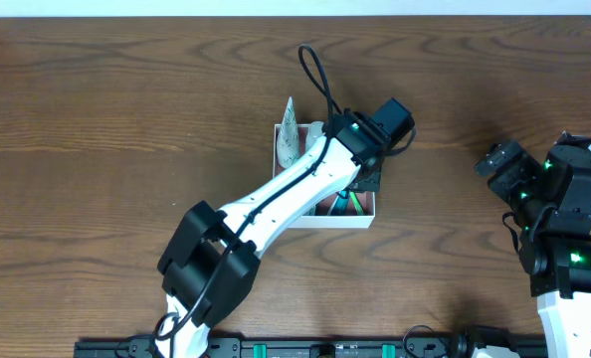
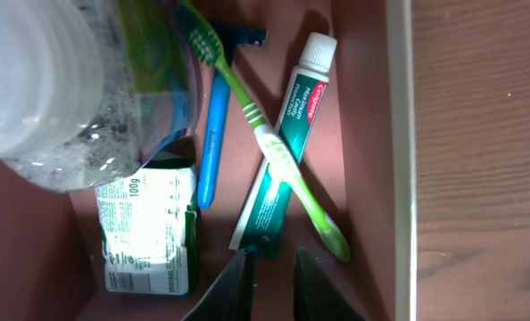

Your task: Pack container

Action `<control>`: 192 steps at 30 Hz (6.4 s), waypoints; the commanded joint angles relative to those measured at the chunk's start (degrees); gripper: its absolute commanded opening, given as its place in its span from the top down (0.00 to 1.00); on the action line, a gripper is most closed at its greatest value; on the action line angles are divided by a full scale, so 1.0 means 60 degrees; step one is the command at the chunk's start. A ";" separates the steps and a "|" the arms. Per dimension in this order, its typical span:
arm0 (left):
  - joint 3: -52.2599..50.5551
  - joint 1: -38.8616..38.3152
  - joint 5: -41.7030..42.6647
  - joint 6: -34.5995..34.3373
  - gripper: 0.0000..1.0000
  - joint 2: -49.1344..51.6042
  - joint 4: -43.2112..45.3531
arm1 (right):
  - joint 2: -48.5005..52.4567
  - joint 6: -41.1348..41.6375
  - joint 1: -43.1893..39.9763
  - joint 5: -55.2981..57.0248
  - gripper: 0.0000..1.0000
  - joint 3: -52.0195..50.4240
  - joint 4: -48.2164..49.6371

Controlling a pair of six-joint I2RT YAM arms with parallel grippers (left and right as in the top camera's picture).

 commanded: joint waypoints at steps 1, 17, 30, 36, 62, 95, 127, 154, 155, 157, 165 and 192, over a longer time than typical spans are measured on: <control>0.0142 -0.0051 -0.0117 0.0299 0.83 -0.1100 -0.0047 | -0.0004 0.0058 -0.0073 0.0062 0.01 0.0029 -0.0007; 0.0142 -0.0816 -0.0437 0.1738 0.02 -0.5151 -0.0051 | -0.0004 0.0058 -0.0073 0.0062 0.01 0.0029 -0.0007; 0.0117 -0.0805 -0.0616 0.2707 0.02 -0.5974 -0.3668 | -0.0004 0.0055 -0.0073 0.0062 0.01 0.0029 -0.0011; -0.0816 -0.0805 -0.0623 0.2226 0.02 -0.5960 -0.5016 | -0.0004 0.0055 -0.0073 0.0062 0.01 0.0029 -0.0007; -1.3631 0.5504 0.0976 0.2226 0.02 -1.4251 0.7949 | -0.0004 0.0055 -0.0073 0.0062 0.01 0.0029 -0.0007; -1.6626 0.8357 0.1643 0.2809 0.02 -1.9110 0.9103 | -0.0004 0.0058 -0.0073 0.0062 0.01 0.0029 -0.0007; -1.6626 0.8357 0.1647 0.2805 0.02 -1.9227 0.9133 | -0.0007 0.0055 -0.0066 0.0062 0.01 -0.0018 -0.0007; -1.6626 0.8357 0.1647 0.2805 0.02 -1.9227 0.9133 | -0.7395 -0.2557 0.0984 -0.0302 0.01 -0.6969 0.4543; -1.6626 0.8357 0.1647 0.2805 0.02 -1.9227 0.9133 | -0.7522 -0.2758 0.1031 -0.0302 0.01 -0.7063 0.4568; -1.6626 0.8357 0.1647 0.2805 0.02 -1.9227 0.9133 | -0.7741 -0.2998 0.1107 -0.0302 0.01 -0.7249 0.4579; -1.6626 0.8357 0.1647 0.2805 0.02 -1.9227 0.9133 | -0.8531 -0.3486 0.1249 -0.0342 0.01 -0.8011 0.4754; -1.6626 0.8357 0.1647 0.2805 0.02 -1.9227 0.9133 | -0.8765 -0.4455 0.1286 -0.0477 0.01 -0.8076 0.4900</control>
